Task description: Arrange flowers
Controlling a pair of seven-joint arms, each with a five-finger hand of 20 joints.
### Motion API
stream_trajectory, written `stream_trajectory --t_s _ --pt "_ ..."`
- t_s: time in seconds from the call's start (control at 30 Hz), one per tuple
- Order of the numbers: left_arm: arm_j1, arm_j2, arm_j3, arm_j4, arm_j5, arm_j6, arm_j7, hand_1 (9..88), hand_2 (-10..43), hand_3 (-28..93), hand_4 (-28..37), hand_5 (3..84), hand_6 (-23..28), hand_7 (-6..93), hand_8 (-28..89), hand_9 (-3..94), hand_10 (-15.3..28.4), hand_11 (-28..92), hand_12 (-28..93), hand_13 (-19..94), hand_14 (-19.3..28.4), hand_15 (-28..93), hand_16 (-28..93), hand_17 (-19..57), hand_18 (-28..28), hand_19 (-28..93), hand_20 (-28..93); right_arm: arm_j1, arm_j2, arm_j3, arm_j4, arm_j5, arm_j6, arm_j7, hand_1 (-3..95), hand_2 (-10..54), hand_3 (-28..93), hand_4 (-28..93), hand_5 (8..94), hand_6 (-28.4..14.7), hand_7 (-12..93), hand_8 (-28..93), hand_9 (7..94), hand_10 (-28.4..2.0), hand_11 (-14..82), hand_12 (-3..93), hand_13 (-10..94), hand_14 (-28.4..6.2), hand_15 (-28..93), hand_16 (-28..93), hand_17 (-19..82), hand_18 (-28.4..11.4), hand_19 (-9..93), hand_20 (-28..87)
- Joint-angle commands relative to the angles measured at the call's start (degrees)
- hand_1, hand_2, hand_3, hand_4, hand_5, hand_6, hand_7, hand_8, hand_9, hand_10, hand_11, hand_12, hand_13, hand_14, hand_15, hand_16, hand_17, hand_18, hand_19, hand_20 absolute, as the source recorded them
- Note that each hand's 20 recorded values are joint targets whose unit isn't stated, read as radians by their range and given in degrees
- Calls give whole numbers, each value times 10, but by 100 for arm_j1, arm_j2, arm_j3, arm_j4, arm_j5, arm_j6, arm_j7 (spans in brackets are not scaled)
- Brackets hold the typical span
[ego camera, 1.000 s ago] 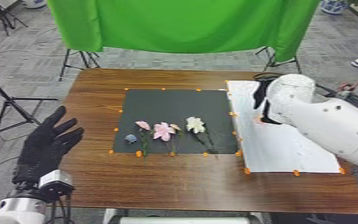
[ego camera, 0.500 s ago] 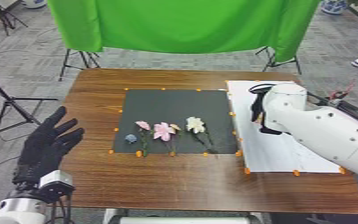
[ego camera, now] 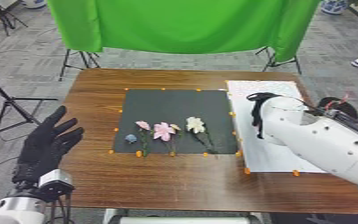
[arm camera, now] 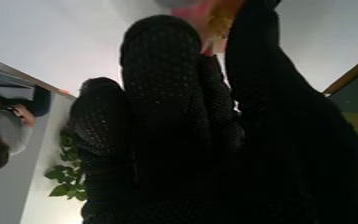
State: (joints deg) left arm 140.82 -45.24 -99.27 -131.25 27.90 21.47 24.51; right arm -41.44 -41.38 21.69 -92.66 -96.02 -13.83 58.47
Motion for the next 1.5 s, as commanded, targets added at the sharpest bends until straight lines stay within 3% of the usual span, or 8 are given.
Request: stream_trajectory --t_s 0.03,0.13,0.33,0.47,0.63,0.73,0.87,1.5 --pt "-51 -50 -4 -1 77 -63 -132 300 75 623 -203 330 85 73 -72 277 191 243 108 198 276 569 -128 -85 284 533 -11 -94 208 -564 -122 -311 746 -89 605 -95 678 -282 678 3 378 57 874 -91 60 270 872 2 489 233 582 -124 932 132" --pt "32 67 7 -16 -43 22 22 301 75 623 -203 330 85 73 -72 277 190 243 109 198 276 568 -128 -85 284 533 -11 50 255 -722 -130 -447 1015 -132 623 -95 689 -283 715 10 397 76 918 -68 72 313 888 2 496 232 592 -117 932 167" --pt "151 39 -53 -62 -35 50 58 301 74 623 -202 330 85 73 -72 276 190 242 108 198 276 568 -127 -85 284 532 -11 36 303 -422 -398 -534 1087 -226 628 -95 704 -283 746 8 403 81 927 -67 83 325 890 2 510 226 592 -121 932 194" --pt "227 110 -79 -85 -119 113 201 301 75 623 -202 330 85 73 -72 277 191 242 109 198 276 568 -127 -85 284 532 -11 136 275 -351 -572 -625 1041 -388 630 -95 709 -283 754 4 397 83 929 -68 86 329 889 1 514 226 591 -124 932 207" --pt "248 -32 -138 -113 -11 79 93 301 75 622 -202 330 85 72 -71 277 190 243 109 198 277 568 -127 -85 284 532 -11 79 225 -99 -836 -687 1019 -546 629 -95 714 -283 757 2 392 89 931 -69 87 331 889 -3 521 222 591 -126 932 218" --pt "334 61 -153 -130 -96 141 217 301 75 622 -202 330 85 71 -71 277 190 243 109 199 276 568 -127 -85 284 532 -12 -95 223 149 -1101 -692 936 -692 630 -95 717 -283 758 1 390 93 932 -69 89 332 890 -3 522 220 590 -129 932 223" --pt "323 -59 -180 -138 -6 105 108 301 75 623 -202 330 85 70 -71 277 190 242 109 199 276 568 -127 -85 284 532 -11 -485 168 538 -1452 -711 760 -866 629 -95 719 -283 760 0 388 96 933 -68 90 332 891 -5 527 215 589 -130 932 231" --pt "214 -86 -115 -109 27 73 19 301 75 623 -202 330 85 72 -71 277 190 243 109 198 276 568 -127 -85 284 533 -12 -1317 -194 527 -1797 -525 1587 -1142 618 -95 728 -283 750 1 401 91 930 -67 91 335 884 -9 542 202 579 -133 932 247"
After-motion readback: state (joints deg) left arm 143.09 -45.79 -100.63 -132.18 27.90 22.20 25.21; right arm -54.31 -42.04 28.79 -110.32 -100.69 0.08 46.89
